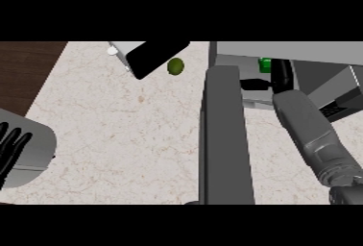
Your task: Pick up the milk, place it into the microwave and close the microwave
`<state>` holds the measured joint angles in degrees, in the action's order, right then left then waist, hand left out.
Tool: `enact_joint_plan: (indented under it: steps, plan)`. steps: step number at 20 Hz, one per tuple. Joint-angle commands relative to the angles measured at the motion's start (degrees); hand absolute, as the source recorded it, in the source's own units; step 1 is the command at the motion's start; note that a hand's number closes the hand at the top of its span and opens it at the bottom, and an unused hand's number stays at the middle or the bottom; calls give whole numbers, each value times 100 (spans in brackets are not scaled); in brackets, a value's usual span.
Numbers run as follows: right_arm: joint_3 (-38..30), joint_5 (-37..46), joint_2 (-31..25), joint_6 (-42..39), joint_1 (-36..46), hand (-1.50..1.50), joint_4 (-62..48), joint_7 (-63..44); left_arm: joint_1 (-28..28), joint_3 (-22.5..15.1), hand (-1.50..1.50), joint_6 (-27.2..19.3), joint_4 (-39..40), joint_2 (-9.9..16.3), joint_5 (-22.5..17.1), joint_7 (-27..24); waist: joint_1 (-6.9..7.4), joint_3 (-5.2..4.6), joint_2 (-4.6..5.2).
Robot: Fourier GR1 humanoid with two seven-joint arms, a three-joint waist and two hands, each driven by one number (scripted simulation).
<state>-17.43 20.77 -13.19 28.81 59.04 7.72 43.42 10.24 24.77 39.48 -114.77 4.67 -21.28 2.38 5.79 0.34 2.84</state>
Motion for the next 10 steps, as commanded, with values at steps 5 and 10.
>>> enact_joint_plan:
  steps: [5,10]
  plan:
    - [-511,-576,171,-1106,-370,-150,-25,555,-225,-483,-150,-9,57,-260,362,-13,-220,-10,-93]
    - [-673,-798,209,-1934,-678,-150,-85,777,-248,-1059,150,-144,3,-458,506,116,-325,-14,-139]
